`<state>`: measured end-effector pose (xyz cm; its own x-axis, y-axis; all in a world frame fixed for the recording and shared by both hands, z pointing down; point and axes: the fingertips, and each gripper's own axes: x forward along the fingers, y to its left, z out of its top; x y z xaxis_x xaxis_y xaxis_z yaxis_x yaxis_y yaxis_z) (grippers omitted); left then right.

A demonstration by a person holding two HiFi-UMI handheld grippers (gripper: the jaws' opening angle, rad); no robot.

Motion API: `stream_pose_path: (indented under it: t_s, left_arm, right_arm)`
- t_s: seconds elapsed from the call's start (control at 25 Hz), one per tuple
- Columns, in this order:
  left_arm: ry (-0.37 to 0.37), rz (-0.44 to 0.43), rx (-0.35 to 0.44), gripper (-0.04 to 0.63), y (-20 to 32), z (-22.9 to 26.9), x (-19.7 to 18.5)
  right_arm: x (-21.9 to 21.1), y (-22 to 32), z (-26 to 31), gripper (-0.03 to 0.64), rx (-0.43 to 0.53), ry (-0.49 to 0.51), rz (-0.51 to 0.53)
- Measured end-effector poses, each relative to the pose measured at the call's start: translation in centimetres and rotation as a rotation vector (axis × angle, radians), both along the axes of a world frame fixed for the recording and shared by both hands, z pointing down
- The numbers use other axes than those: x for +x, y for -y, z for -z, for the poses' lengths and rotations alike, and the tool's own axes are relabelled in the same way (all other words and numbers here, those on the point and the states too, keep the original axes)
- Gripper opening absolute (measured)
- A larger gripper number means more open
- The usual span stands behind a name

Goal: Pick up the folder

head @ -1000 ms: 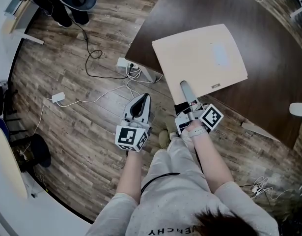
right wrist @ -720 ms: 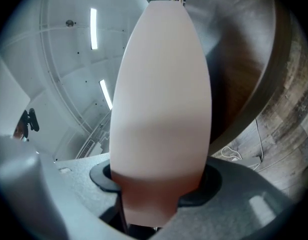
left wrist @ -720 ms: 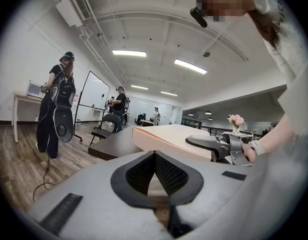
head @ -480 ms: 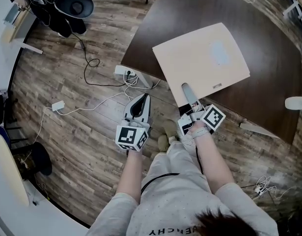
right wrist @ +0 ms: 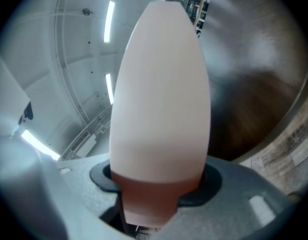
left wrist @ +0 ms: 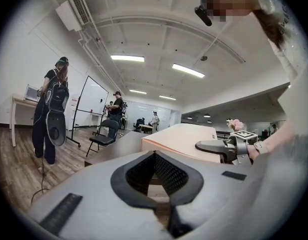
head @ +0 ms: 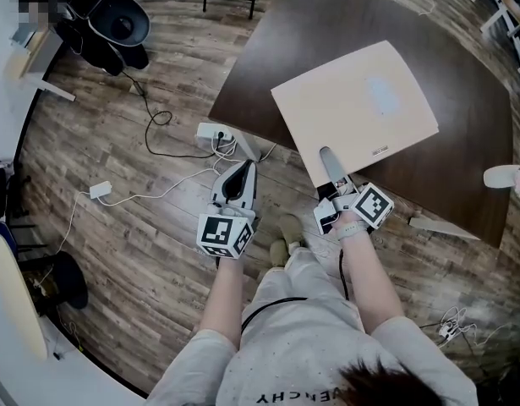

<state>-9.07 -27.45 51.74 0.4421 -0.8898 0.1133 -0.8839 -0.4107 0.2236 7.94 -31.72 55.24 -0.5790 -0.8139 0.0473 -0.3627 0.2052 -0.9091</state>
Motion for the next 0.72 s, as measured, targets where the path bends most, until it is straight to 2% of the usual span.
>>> stream_pose_path:
  t_s: [0.4,0.72]
  left_arm:
    - [0.005,-0.015,0.024,-0.002,0.0,2.0,0.7]
    - [0.000,-0.011,0.024,-0.002,-0.2,2.5,0.4]
  right_arm:
    - [1.3,0.0,3.6,0.264,0.091,-0.058,0.023]
    - [2.8,-0.3,4.2,0.264,0.087,-0.150,-0.015]
